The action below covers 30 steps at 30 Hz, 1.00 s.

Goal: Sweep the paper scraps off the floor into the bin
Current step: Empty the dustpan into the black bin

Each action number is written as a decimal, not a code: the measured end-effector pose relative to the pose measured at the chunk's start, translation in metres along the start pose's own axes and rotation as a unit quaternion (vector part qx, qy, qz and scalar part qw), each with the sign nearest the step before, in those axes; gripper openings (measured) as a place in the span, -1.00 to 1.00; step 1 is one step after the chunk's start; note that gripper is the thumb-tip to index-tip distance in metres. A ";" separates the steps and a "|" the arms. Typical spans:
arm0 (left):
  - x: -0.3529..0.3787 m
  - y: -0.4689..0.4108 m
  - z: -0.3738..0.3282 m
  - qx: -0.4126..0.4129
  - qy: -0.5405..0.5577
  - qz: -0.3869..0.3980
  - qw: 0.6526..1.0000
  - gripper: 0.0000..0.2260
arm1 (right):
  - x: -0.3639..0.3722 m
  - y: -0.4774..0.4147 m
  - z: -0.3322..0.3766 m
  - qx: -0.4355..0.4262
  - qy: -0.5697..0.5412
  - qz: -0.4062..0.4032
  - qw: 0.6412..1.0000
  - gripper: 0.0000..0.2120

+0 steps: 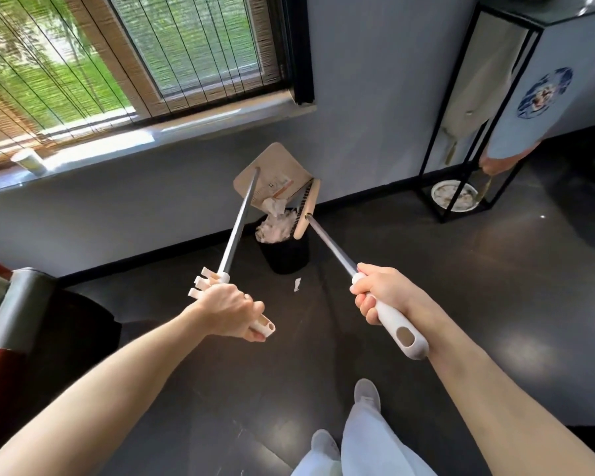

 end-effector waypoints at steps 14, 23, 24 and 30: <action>-0.031 0.020 -0.011 -0.119 0.017 -0.023 0.992 -0.40 | -0.023 0.008 -0.024 0.010 0.029 -0.013 0.999 -0.45; -0.144 0.070 -0.004 -0.559 0.285 -0.300 0.719 -0.56 | -0.087 0.033 -0.042 0.019 0.066 0.054 0.996 -0.47; -0.149 0.077 -0.005 -0.585 0.334 -0.343 0.654 -0.65 | -0.096 0.033 -0.046 0.026 0.070 0.059 0.995 -0.47; -0.111 0.096 -0.031 -0.611 0.412 -0.420 0.529 -0.44 | -0.124 0.027 -0.065 0.066 0.113 0.068 0.989 -0.63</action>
Point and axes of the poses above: each hand's wrist, its own y-axis away from the middle knuckle, its own x-axis out of the palm, z = x × y, the point moved 7 cm from there along -y, towards the middle knuckle, and after that the axes turned 12 degrees about x, right-handed, at the moved point
